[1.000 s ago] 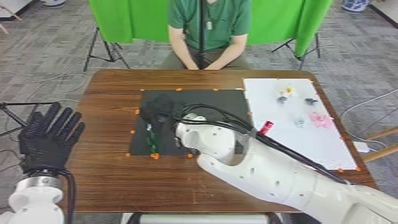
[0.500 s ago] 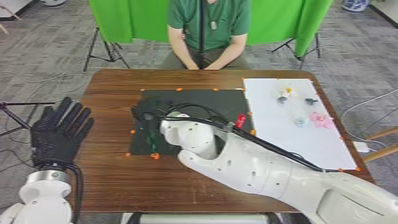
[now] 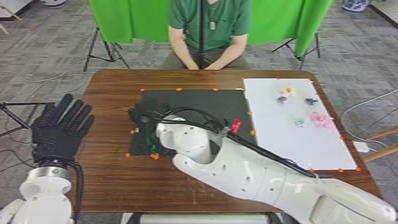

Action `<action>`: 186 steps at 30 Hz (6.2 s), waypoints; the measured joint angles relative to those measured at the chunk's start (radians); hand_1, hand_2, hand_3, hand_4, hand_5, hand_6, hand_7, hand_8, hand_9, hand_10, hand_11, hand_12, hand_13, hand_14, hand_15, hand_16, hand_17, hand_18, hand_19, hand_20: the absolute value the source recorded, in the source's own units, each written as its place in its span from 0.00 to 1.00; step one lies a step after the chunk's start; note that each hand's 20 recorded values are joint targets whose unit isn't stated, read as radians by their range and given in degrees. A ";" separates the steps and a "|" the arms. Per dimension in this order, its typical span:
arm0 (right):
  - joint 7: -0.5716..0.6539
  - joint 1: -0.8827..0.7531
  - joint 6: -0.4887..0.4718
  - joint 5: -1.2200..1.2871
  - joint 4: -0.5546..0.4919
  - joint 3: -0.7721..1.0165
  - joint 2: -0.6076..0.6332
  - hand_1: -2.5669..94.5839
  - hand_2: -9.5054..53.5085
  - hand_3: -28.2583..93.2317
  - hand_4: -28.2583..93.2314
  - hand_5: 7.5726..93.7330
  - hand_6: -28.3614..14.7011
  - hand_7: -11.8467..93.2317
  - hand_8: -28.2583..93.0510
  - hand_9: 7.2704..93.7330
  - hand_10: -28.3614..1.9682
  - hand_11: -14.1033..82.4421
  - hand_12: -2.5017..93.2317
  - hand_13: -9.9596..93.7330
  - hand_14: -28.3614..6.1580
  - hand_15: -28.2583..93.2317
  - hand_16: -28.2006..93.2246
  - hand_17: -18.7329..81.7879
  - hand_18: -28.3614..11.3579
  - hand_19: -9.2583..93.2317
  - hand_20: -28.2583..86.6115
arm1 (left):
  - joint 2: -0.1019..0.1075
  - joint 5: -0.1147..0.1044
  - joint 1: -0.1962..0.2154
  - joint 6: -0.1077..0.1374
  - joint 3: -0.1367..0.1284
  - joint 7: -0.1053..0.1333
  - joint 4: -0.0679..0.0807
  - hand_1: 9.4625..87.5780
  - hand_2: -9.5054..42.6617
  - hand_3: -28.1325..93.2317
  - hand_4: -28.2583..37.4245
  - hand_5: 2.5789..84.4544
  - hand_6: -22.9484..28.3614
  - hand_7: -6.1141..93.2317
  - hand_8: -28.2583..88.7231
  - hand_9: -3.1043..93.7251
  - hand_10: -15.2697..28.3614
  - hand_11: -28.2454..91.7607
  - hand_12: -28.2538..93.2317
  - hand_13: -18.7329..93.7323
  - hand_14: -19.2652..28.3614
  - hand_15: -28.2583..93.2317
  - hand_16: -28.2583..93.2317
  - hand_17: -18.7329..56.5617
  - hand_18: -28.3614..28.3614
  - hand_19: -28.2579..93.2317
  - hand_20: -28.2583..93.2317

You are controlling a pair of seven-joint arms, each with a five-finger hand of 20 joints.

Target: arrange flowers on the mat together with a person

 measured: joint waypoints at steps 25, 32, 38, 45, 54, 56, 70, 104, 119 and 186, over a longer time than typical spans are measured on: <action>-0.030 -0.094 -0.112 -0.049 -0.079 0.090 0.003 0.44 0.00 0.84 0.00 0.56 0.59 0.26 0.12 0.58 0.46 0.27 0.19 0.60 0.52 0.61 0.41 0.44 0.25 0.74 0.50 | -0.012 -0.021 0.025 -0.001 -0.024 0.002 0.000 0.25 0.45 0.82 0.00 0.43 0.59 0.21 0.14 0.37 0.68 0.41 0.30 0.39 0.69 0.50 0.17 0.16 0.73 0.51 0.33; -0.036 -0.106 -0.098 -0.048 -0.092 0.080 0.020 0.46 0.30 0.67 0.00 0.62 0.66 0.27 0.10 0.60 0.47 0.26 0.18 0.62 0.50 0.60 0.41 0.44 0.24 0.74 0.49 | -0.019 -0.021 0.032 -0.002 -0.031 0.000 0.001 0.25 0.45 0.82 0.00 0.43 0.59 0.20 0.14 0.37 0.68 0.41 0.30 0.39 0.69 0.50 0.17 0.16 0.73 0.51 0.33; -0.020 -0.102 -0.048 -0.036 -0.089 0.053 0.028 0.53 0.31 0.69 0.00 0.60 0.71 0.30 0.16 0.62 0.53 0.27 0.19 0.63 0.53 0.59 0.41 0.45 0.25 0.74 0.48 | -0.020 -0.020 0.031 -0.002 -0.030 -0.001 0.002 0.25 0.45 0.82 0.00 0.43 0.59 0.20 0.14 0.37 0.68 0.41 0.30 0.38 0.69 0.50 0.17 0.16 0.73 0.51 0.33; -0.004 -0.092 0.041 -0.035 -0.083 0.023 0.040 0.51 0.23 0.78 0.00 0.57 0.71 0.31 0.15 0.63 0.53 0.29 0.19 0.64 0.54 0.60 0.42 0.45 0.25 0.74 0.47 | -0.021 -0.021 0.032 -0.002 -0.030 -0.001 0.003 0.25 0.44 0.82 0.00 0.43 0.59 0.20 0.14 0.37 0.68 0.41 0.30 0.38 0.70 0.50 0.17 0.16 0.73 0.51 0.33; -0.029 -0.198 0.059 0.005 -0.183 0.205 0.055 0.45 0.23 0.80 0.00 0.55 0.70 0.30 0.11 0.61 0.53 0.29 0.19 0.62 0.54 0.58 0.40 0.45 0.28 0.71 0.44 | -0.042 -0.018 0.042 -0.008 -0.043 -0.007 0.003 0.25 0.44 0.82 0.00 0.43 0.59 0.20 0.14 0.37 0.69 0.41 0.30 0.39 0.69 0.50 0.17 0.16 0.73 0.50 0.33; -0.059 -0.226 0.093 0.043 -0.232 0.246 0.078 0.45 0.23 0.80 0.00 0.55 0.70 0.30 0.11 0.61 0.54 0.29 0.19 0.62 0.54 0.57 0.39 0.45 0.29 0.70 0.44 | -0.047 -0.017 0.046 -0.012 -0.048 -0.009 0.003 0.25 0.44 0.82 0.00 0.43 0.59 0.20 0.14 0.37 0.68 0.41 0.30 0.39 0.69 0.50 0.17 0.16 0.73 0.50 0.33; -0.183 -0.412 0.302 0.321 -0.528 0.571 0.340 0.44 0.32 0.81 0.00 0.52 0.69 0.30 0.12 0.57 0.55 0.26 0.19 0.58 0.54 0.49 0.39 0.44 0.35 0.58 0.40 | -0.056 -0.016 0.052 -0.054 -0.065 -0.006 0.007 0.25 0.42 0.82 0.00 0.43 0.58 0.20 0.15 0.37 0.68 0.40 0.30 0.39 0.68 0.49 0.17 0.16 0.73 0.50 0.33; -0.241 -0.988 0.322 1.260 -0.638 1.303 0.481 0.28 0.37 0.80 0.03 0.45 0.57 0.23 0.15 0.46 0.38 0.21 0.21 0.48 0.38 0.45 0.40 0.37 0.31 0.53 0.41 | -0.069 -0.014 0.074 -0.076 -0.101 0.024 0.004 0.25 0.41 0.82 0.00 0.43 0.58 0.20 0.15 0.38 0.67 0.40 0.30 0.39 0.68 0.48 0.17 0.17 0.73 0.49 0.33; -0.266 -1.034 0.319 1.299 -0.668 1.344 0.461 0.28 0.37 0.80 0.04 0.45 0.56 0.23 0.15 0.46 0.37 0.22 0.21 0.49 0.38 0.46 0.40 0.38 0.31 0.55 0.41 | -0.068 -0.015 0.072 -0.082 -0.101 0.025 0.004 0.25 0.41 0.82 0.00 0.43 0.58 0.19 0.15 0.38 0.67 0.40 0.30 0.40 0.68 0.48 0.17 0.17 0.73 0.49 0.33; 0.220 -0.902 0.163 0.227 -0.459 1.170 0.570 0.25 0.20 0.81 0.05 0.24 0.53 0.19 0.18 0.17 0.30 0.13 0.23 0.20 0.31 0.34 0.39 0.22 0.33 0.47 0.33 | -0.068 -0.018 0.080 -0.099 -0.102 0.026 -0.005 0.25 0.41 0.82 0.00 0.43 0.58 0.19 0.15 0.38 0.68 0.40 0.30 0.40 0.68 0.47 0.18 0.17 0.73 0.49 0.33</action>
